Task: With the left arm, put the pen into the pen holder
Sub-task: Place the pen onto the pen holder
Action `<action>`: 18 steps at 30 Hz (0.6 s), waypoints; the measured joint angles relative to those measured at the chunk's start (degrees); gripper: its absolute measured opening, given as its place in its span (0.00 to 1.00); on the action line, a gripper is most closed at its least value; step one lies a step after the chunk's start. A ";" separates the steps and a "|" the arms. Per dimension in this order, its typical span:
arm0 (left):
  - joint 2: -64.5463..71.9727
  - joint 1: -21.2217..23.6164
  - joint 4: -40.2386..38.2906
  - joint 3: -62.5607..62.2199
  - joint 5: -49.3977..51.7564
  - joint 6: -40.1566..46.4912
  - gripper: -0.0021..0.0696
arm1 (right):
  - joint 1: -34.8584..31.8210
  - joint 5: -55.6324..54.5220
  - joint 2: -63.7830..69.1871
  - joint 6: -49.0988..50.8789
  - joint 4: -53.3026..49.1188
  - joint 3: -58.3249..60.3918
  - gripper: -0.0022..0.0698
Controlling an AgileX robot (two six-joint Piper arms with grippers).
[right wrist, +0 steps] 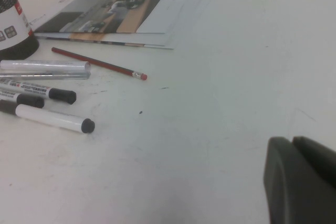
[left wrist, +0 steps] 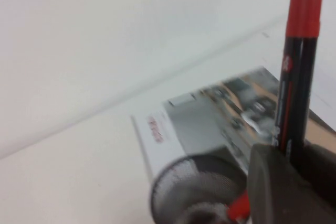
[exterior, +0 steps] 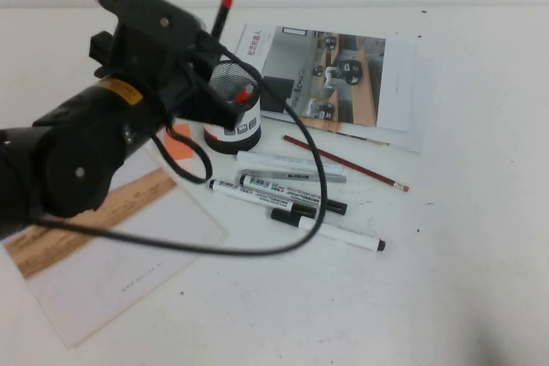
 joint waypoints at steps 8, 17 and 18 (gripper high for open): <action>9.98 9.88 24.57 0.00 -21.36 -38.37 0.11 | 0.00 0.00 0.00 0.00 0.00 0.00 0.00; 23.20 12.25 35.46 -7.65 -29.62 -48.76 0.11 | 0.00 0.00 0.00 0.00 0.00 0.00 0.00; 24.46 12.25 35.75 -9.00 -29.47 -49.73 0.11 | 0.00 0.00 0.00 0.00 0.00 0.00 0.00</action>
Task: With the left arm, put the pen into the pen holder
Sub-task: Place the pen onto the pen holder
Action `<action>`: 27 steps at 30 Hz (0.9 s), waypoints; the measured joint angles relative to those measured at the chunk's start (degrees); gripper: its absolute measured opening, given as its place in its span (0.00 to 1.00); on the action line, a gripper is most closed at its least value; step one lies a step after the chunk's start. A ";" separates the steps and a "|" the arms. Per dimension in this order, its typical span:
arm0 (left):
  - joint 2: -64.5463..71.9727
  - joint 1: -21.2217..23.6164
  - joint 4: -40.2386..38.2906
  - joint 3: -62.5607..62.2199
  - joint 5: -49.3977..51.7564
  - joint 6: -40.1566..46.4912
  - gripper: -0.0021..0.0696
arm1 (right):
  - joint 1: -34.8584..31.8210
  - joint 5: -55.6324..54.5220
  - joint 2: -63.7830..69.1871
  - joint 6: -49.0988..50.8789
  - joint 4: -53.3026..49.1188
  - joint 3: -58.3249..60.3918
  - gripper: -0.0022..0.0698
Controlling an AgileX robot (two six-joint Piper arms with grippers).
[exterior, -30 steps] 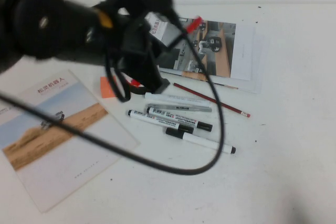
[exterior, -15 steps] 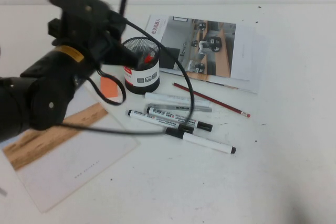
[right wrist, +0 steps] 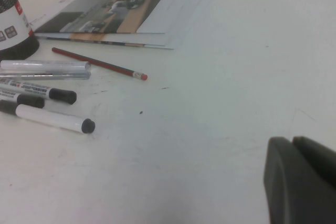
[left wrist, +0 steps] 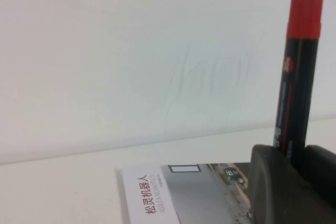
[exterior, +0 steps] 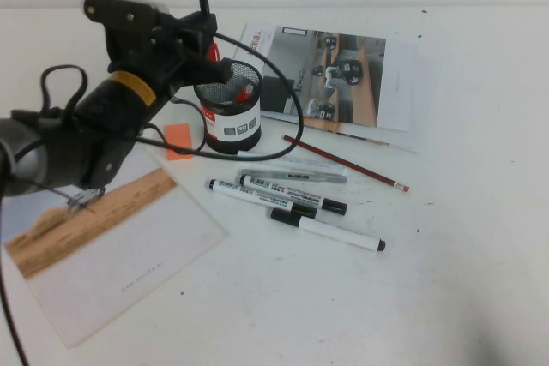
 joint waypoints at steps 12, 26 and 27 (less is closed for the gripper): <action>7.71 0.00 0.52 -3.71 2.18 -3.14 0.11 | 0.00 0.00 0.00 0.00 0.00 0.00 0.00; 4.37 0.00 2.63 -4.04 15.41 -2.25 0.56 | 0.00 0.00 0.00 0.00 0.00 0.00 0.00; 2.80 0.00 2.84 -3.93 17.89 -2.01 0.54 | 0.00 0.00 0.00 0.00 0.00 0.00 0.00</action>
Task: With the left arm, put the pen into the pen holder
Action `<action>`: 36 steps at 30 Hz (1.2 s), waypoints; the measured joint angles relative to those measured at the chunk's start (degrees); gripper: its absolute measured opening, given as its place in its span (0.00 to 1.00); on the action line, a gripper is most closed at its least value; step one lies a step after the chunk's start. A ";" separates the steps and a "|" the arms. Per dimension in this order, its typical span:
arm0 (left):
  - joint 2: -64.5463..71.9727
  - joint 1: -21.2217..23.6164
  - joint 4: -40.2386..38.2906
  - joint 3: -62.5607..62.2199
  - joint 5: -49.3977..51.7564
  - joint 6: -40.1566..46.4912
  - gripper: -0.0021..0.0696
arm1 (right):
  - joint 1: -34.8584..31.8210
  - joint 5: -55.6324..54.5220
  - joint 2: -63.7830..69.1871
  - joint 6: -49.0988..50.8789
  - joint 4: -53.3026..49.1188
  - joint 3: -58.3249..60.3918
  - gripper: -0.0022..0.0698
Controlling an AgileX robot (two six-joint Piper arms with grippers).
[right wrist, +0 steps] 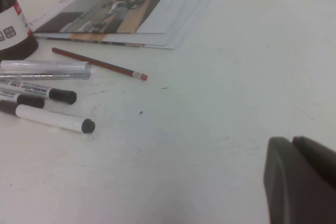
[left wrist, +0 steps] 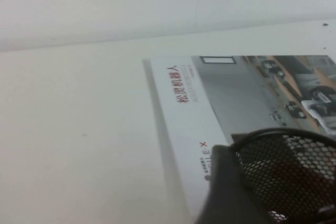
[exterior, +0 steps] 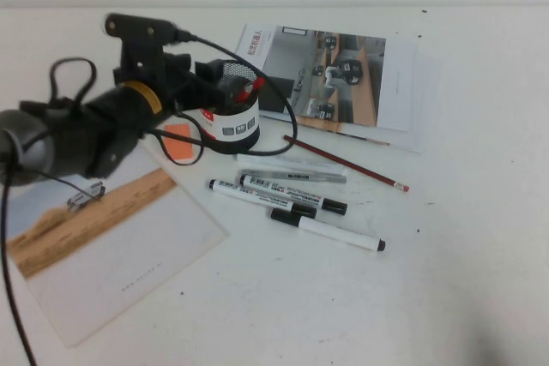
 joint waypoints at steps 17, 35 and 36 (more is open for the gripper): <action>-47.79 0.00 2.47 15.25 25.80 1.20 0.03 | 0.00 0.00 0.00 0.00 0.00 0.00 0.00; -94.02 0.00 3.55 44.57 35.92 -0.76 0.03 | 0.00 0.00 0.00 0.00 0.00 0.00 0.00; -95.18 0.00 3.55 45.47 37.12 -1.39 0.03 | 0.00 0.00 0.00 0.00 0.00 0.00 0.00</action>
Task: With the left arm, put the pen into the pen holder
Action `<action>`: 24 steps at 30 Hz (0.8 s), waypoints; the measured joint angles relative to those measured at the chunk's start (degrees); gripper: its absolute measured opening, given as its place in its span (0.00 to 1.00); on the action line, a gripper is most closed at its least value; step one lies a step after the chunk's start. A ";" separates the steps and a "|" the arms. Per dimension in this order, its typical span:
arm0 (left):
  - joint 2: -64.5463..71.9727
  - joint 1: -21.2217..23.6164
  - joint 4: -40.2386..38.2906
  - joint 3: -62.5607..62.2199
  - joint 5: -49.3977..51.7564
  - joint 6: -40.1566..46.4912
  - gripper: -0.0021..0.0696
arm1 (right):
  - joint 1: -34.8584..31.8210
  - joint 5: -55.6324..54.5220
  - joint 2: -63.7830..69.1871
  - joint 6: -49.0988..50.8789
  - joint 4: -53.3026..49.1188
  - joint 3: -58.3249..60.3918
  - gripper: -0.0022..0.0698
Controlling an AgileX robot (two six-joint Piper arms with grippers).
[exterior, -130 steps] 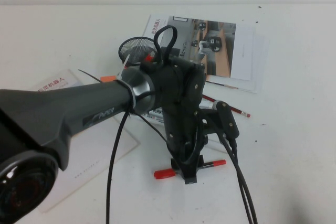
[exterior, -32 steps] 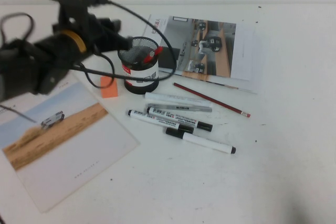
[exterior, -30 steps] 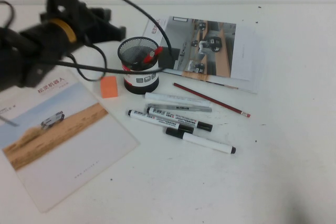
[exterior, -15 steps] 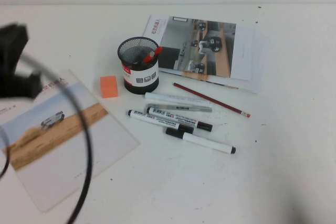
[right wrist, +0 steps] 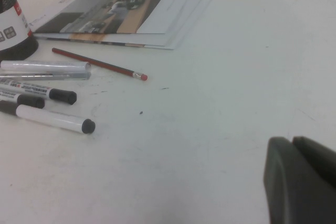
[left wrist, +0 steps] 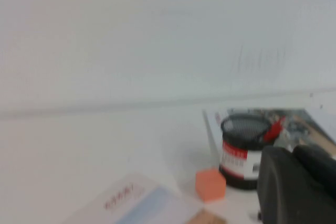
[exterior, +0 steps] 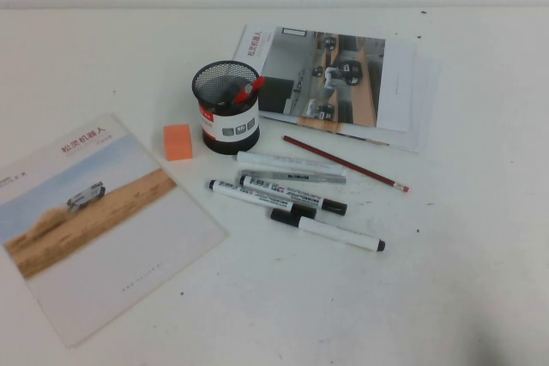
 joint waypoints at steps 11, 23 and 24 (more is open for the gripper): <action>-5.90 4.43 -11.25 12.37 -0.59 8.43 0.03 | 0.00 0.00 0.00 0.00 0.00 0.00 0.00; -16.39 15.99 -20.81 22.15 -3.66 13.79 0.03 | 0.00 0.00 0.00 0.00 0.00 0.00 0.00; -16.40 15.99 -20.95 22.25 -2.74 13.58 0.03 | 0.00 0.00 0.00 0.00 0.00 0.00 0.00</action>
